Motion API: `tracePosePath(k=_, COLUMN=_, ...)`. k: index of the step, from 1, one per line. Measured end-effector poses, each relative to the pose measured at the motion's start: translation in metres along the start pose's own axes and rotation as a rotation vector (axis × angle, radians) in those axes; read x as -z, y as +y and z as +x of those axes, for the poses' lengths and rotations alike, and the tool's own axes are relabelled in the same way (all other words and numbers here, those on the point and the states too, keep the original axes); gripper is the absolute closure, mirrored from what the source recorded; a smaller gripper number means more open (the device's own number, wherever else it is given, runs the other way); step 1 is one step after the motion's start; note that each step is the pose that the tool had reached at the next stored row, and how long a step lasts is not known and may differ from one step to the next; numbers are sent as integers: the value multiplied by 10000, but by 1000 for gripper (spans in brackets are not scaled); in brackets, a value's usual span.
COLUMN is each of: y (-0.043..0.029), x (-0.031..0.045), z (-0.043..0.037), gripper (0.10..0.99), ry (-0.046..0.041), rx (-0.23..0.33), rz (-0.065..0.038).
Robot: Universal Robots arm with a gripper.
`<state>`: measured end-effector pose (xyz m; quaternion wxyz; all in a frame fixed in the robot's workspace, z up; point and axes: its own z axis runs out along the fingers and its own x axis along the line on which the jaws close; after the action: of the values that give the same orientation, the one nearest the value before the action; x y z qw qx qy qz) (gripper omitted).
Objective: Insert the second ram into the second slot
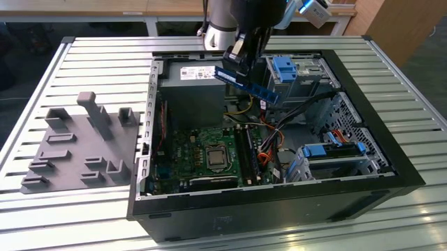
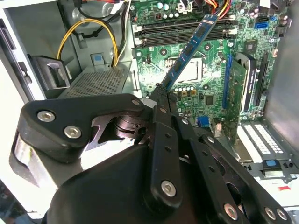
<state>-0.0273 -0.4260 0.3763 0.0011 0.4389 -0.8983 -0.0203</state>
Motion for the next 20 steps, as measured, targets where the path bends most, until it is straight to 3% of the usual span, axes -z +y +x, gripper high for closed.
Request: tracePosePath(k=20, y=0, x=0, z=0, gripper=965, ry=-35, rx=-932, rz=15)
